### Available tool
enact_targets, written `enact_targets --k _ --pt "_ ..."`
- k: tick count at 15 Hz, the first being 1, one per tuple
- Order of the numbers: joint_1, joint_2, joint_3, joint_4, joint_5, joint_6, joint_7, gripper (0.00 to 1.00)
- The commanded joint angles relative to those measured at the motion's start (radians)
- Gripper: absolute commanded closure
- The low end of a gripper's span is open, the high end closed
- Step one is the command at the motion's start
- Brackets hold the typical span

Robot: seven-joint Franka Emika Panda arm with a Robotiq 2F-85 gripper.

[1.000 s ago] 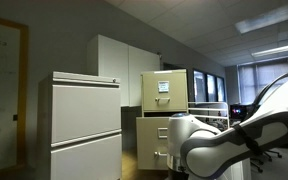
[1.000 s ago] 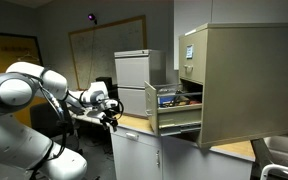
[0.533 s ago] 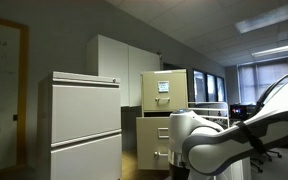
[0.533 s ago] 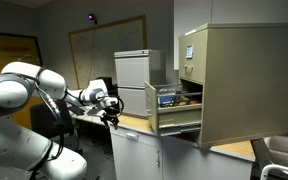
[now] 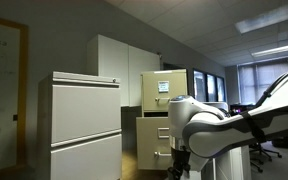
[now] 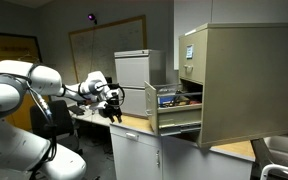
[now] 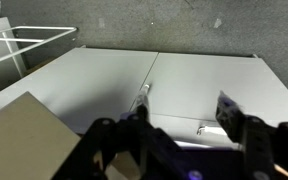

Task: Close the bottom drawer

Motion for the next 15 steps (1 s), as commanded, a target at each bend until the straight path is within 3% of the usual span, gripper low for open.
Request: enact_targets --k 1,6,12,15 --pt "-0.064 0.049 0.049 0.101 -0.145 -0.072 0.057 0.58" --pt "-0.149 0.128 0.102 0.197 -0.466 -0.098 0.142 0.97" --pt "-0.158 0.250 0.079 0.263 -0.932 -0.118 0.298 1.00" --pt "-0.129 0.347 0.005 0.316 -1.110 -0.111 0.357 1.00"
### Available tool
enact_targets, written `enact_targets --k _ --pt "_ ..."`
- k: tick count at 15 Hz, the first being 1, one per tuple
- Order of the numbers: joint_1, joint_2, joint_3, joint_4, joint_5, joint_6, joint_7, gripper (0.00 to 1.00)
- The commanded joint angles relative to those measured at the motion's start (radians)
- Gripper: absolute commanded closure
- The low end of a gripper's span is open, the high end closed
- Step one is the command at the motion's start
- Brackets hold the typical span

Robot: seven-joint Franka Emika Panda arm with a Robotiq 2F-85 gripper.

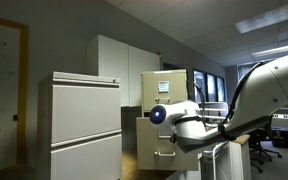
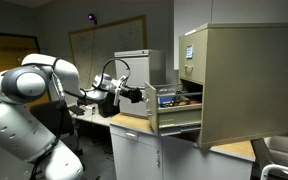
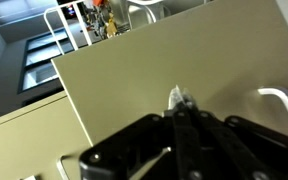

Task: Close the bottom drawer

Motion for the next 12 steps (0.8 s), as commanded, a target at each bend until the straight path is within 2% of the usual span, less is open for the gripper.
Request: enact_targets --k 1,5,12 --pt "0.037 0.146 -0.093 0.110 -0.148 -0.001 0.053 1.00" --pt "0.055 0.296 -0.215 0.241 -0.142 0.074 0.037 1.00" --pt "0.022 0.540 -0.352 0.501 -0.141 0.108 0.010 1.00"
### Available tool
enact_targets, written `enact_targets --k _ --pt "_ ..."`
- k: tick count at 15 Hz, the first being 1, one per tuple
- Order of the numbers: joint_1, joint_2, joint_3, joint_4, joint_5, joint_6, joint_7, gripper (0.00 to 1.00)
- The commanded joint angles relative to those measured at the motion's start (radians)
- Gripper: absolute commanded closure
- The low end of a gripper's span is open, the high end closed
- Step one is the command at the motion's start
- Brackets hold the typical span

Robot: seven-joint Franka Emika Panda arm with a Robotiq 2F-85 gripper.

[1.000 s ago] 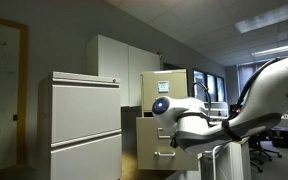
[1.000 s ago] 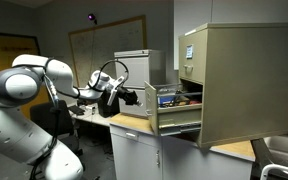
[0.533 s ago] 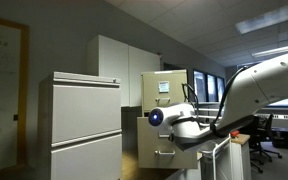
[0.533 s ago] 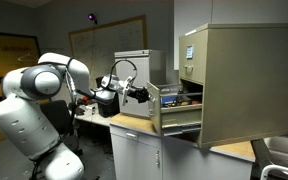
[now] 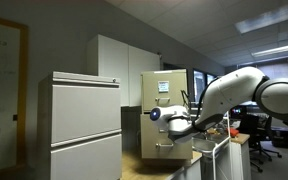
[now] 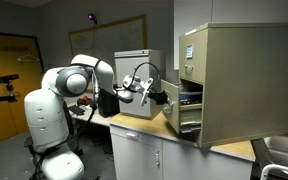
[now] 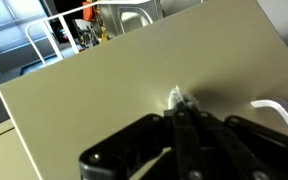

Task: Close the bottom drawer

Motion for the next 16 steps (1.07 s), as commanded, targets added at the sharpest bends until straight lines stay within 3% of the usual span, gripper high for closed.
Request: enact_targets --k 1,5,16 --pt "-0.029 0.177 -0.070 0.214 -0.048 0.003 -0.030 1.00" --pt "-0.049 0.307 -0.110 0.385 -0.098 -0.014 -0.013 1.00" --pt "-0.101 0.555 -0.190 0.807 0.108 -0.231 -0.035 1.00"
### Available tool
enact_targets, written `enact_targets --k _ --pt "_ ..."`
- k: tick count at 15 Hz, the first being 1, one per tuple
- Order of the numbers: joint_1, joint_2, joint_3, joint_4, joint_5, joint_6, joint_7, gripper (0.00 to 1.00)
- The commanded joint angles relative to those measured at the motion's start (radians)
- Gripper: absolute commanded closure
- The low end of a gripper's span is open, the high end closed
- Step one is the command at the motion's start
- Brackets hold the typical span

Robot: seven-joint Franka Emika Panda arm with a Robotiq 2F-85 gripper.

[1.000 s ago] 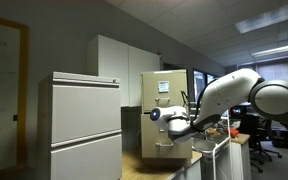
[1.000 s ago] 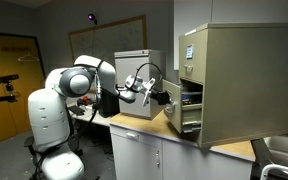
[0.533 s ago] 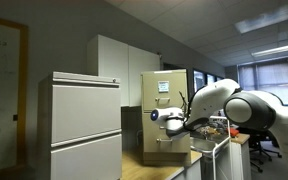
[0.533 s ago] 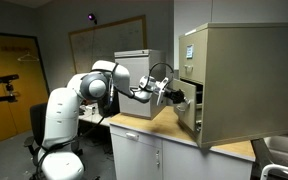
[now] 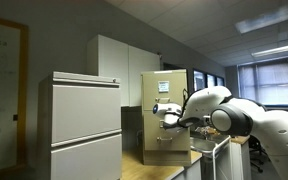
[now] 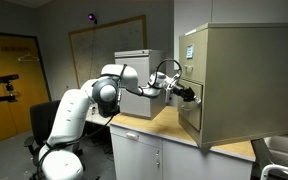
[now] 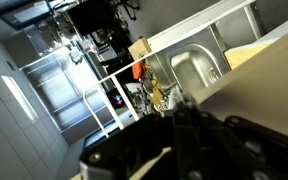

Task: Close the bottom drawer

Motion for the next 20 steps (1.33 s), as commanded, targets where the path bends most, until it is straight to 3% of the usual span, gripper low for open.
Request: enact_targets --k 1,5,9,15,20 --pt "-0.052 0.143 -0.042 0.235 0.033 0.008 -0.039 1.00" --pt "-0.094 0.226 -0.058 0.367 0.101 0.001 -0.094 1.00" --pt "-0.124 0.292 -0.050 0.474 0.240 -0.010 -0.174 1.00" --pt "-0.138 0.371 -0.082 0.618 0.354 -0.105 -0.254 1.00" --pt "-0.136 0.430 -0.116 0.706 0.373 -0.154 -0.254 1.00"
